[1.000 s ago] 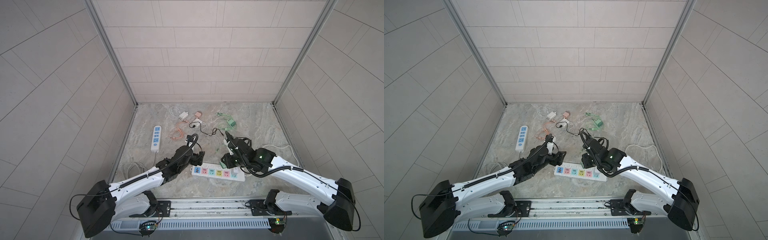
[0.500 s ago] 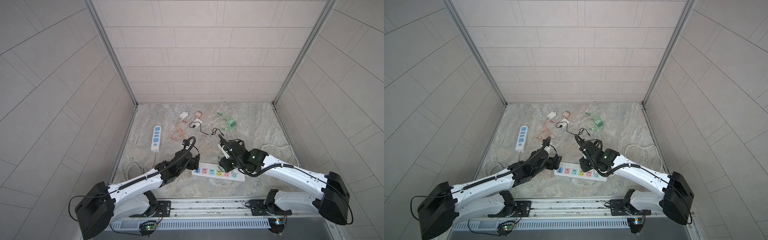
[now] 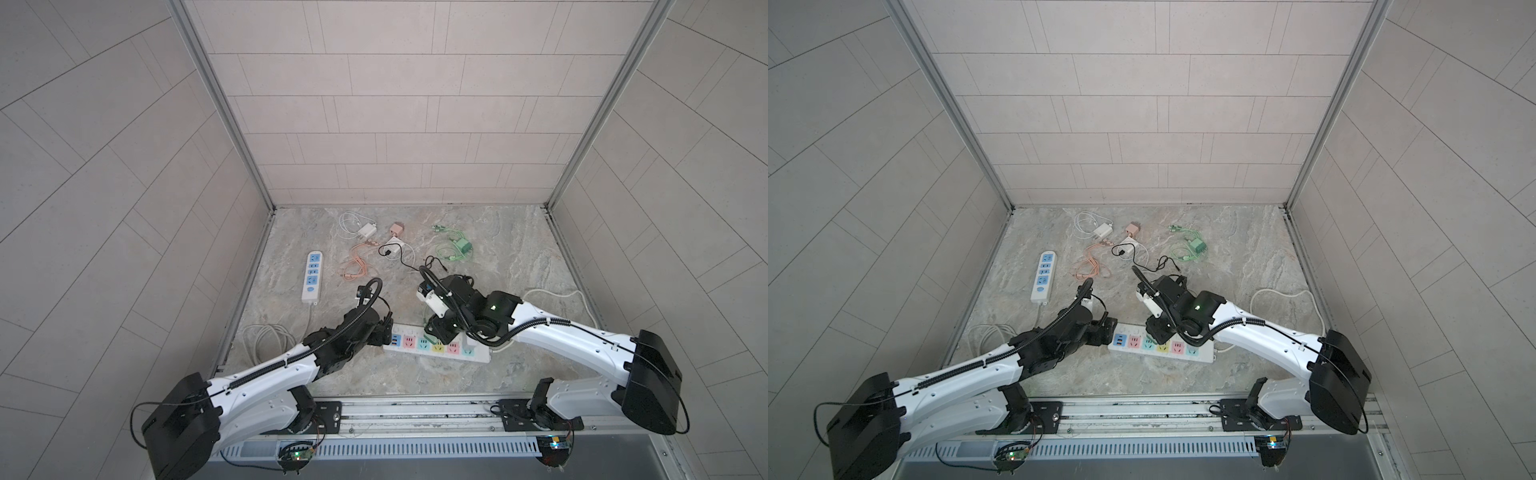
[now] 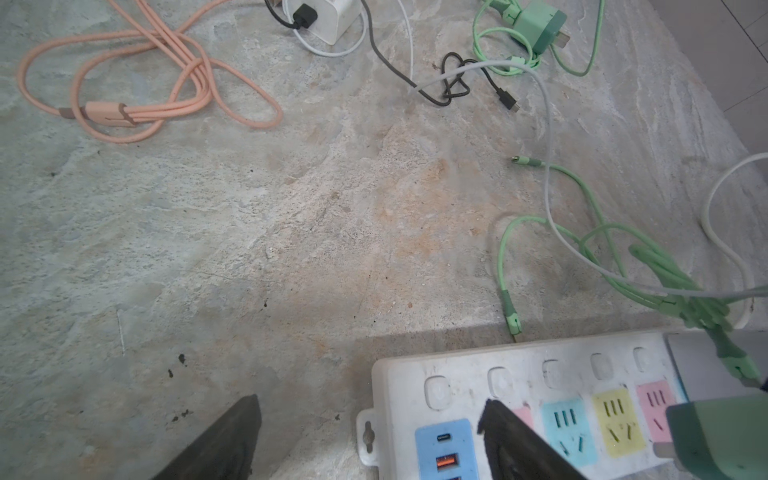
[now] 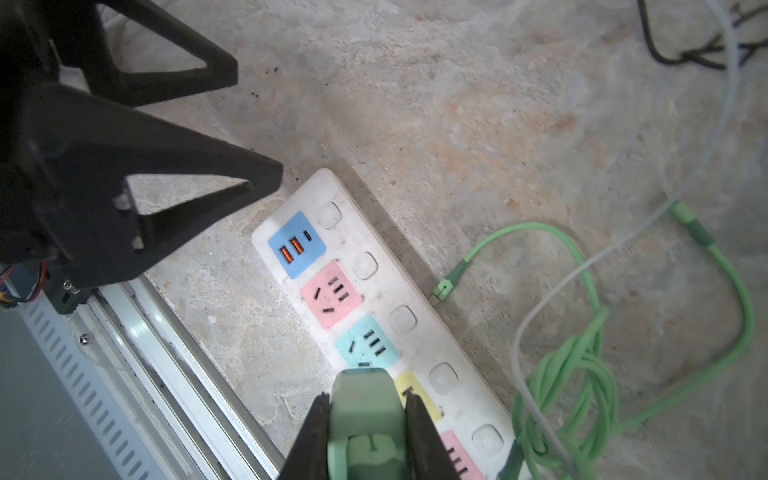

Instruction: Insert the plug

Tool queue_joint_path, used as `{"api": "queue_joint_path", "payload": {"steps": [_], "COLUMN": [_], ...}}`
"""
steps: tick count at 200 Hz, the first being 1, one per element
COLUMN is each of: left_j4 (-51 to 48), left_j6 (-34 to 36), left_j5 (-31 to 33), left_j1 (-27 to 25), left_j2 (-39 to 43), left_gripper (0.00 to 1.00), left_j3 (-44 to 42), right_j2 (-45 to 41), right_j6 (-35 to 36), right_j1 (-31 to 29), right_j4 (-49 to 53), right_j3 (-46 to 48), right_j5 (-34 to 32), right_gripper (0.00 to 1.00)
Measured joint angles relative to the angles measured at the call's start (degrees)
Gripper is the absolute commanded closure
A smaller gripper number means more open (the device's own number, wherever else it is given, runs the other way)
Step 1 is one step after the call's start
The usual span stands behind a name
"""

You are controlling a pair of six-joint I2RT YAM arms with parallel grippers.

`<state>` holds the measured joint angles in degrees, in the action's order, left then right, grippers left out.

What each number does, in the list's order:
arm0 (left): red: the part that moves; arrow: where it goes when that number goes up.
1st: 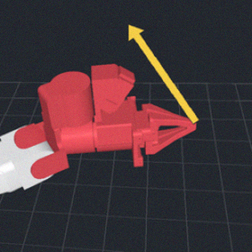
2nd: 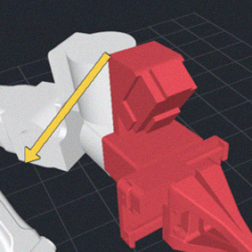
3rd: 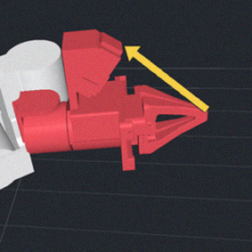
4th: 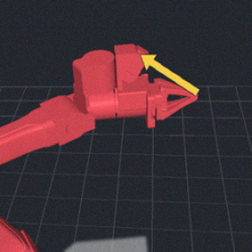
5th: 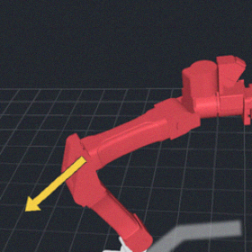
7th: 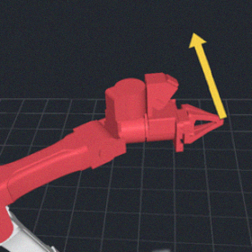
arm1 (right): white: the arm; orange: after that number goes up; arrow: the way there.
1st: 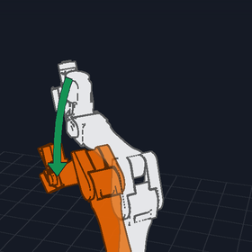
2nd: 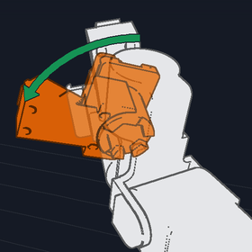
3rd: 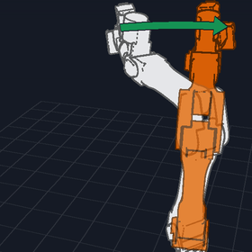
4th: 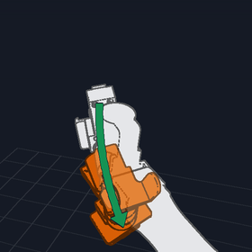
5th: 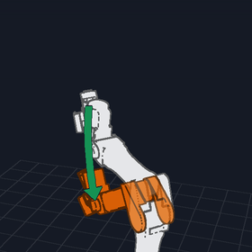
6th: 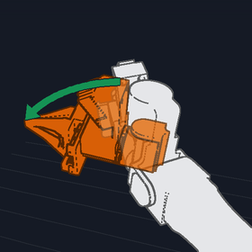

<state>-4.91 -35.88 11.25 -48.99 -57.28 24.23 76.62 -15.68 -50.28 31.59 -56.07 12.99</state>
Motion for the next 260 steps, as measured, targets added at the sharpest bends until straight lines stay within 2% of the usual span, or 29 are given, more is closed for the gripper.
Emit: {"api": "queue_joint_path", "payload": {"steps": [59, 106, 138, 213, 260], "left_j4": [-4.72, -6.64, -6.10, -1.03, 3.08], "left_j6": [-3.82, -6.40, -7.93, -9.73, -9.68], "left_j5": [1.53, 0.98, -2.54, -12.35, -14.88], "left_j1": [0.13, 0.24, 0.33, 0.33, 0.07], "left_j2": [7.96, 11.93, 11.15, 3.48, 0.81], "left_gripper": [0.10, 0.12, 0.19, 0.28, 0.33], "left_j3": [-2.25, -4.04, -6.54, -9.62, -9.77], "right_j2": [8.50, 12.59, 13.16, 13.16, 13.18], "right_j6": [7.87, 12.92, 15.06, 17.09, 17.09], "right_j1": [-2.54, -4.22, -4.15, -4.20, -4.17], "right_j4": [-0.63, -0.50, -0.90, -1.84, -2.47], "right_j3": [-7.65, -9.18, -8.09, -7.80, -7.80], "right_j5": [1.31, 0.48, 0.31, 0.26, 0.26], "right_gripper": [0.98, 0.98, 0.98, 0.99, 0.99]}}
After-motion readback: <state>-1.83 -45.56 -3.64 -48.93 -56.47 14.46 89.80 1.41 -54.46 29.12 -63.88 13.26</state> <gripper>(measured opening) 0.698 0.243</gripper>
